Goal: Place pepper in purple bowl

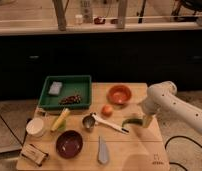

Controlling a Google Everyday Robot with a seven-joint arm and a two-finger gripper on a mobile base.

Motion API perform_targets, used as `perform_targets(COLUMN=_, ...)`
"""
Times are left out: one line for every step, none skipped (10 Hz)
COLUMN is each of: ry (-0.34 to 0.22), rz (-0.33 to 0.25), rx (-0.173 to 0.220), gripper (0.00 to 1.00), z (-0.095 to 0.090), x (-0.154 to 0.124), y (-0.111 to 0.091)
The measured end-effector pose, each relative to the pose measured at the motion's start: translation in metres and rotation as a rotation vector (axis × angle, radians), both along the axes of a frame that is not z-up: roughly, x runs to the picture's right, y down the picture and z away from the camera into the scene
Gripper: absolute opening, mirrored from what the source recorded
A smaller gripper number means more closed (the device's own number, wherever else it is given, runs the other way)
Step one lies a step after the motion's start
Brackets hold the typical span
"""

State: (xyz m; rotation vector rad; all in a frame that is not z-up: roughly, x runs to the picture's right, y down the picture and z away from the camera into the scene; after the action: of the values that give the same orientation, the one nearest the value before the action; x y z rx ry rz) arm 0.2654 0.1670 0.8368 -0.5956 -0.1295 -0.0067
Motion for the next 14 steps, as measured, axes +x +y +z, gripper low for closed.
perform_targets(ry=-0.005, rz=0.004, rx=-0.003, gripper=0.80, z=0.0008, x=-0.0001, y=0.0003)
perform_targets(ry=-0.008, rz=0.006, rx=-0.004, gripper=0.80, z=0.0014, x=-0.0004, y=0.0003)
perform_targets(ry=-0.010, rz=0.008, rx=-0.006, gripper=0.80, z=0.0015, x=-0.0003, y=0.0005)
perform_targets(ry=-0.012, rz=0.010, rx=-0.009, gripper=0.80, z=0.0018, x=-0.0001, y=0.0010)
perform_targets(ry=-0.016, rz=0.012, rx=-0.011, gripper=0.80, z=0.0022, x=-0.0003, y=0.0013)
perform_targets(ry=-0.019, rz=0.013, rx=-0.013, gripper=0.80, z=0.0031, x=-0.0006, y=0.0014)
perform_targets(ry=-0.023, rz=0.015, rx=-0.015, gripper=0.80, z=0.0039, x=-0.0011, y=0.0017)
perform_targets(ry=-0.026, rz=0.015, rx=-0.018, gripper=0.80, z=0.0046, x=-0.0015, y=0.0019)
perform_targets(ry=-0.029, rz=0.016, rx=-0.020, gripper=0.80, z=0.0049, x=-0.0016, y=0.0023)
perform_targets(ry=-0.032, rz=0.018, rx=-0.022, gripper=0.80, z=0.0054, x=-0.0017, y=0.0025)
perform_targets(ry=-0.036, rz=0.019, rx=-0.024, gripper=0.80, z=0.0059, x=-0.0021, y=0.0026)
perform_targets(ry=-0.038, rz=0.019, rx=-0.025, gripper=0.80, z=0.0064, x=-0.0023, y=0.0028)
perform_targets(ry=-0.042, rz=0.020, rx=-0.027, gripper=0.80, z=0.0071, x=-0.0027, y=0.0028)
perform_targets(ry=-0.045, rz=0.020, rx=-0.031, gripper=0.80, z=0.0073, x=-0.0028, y=0.0035)
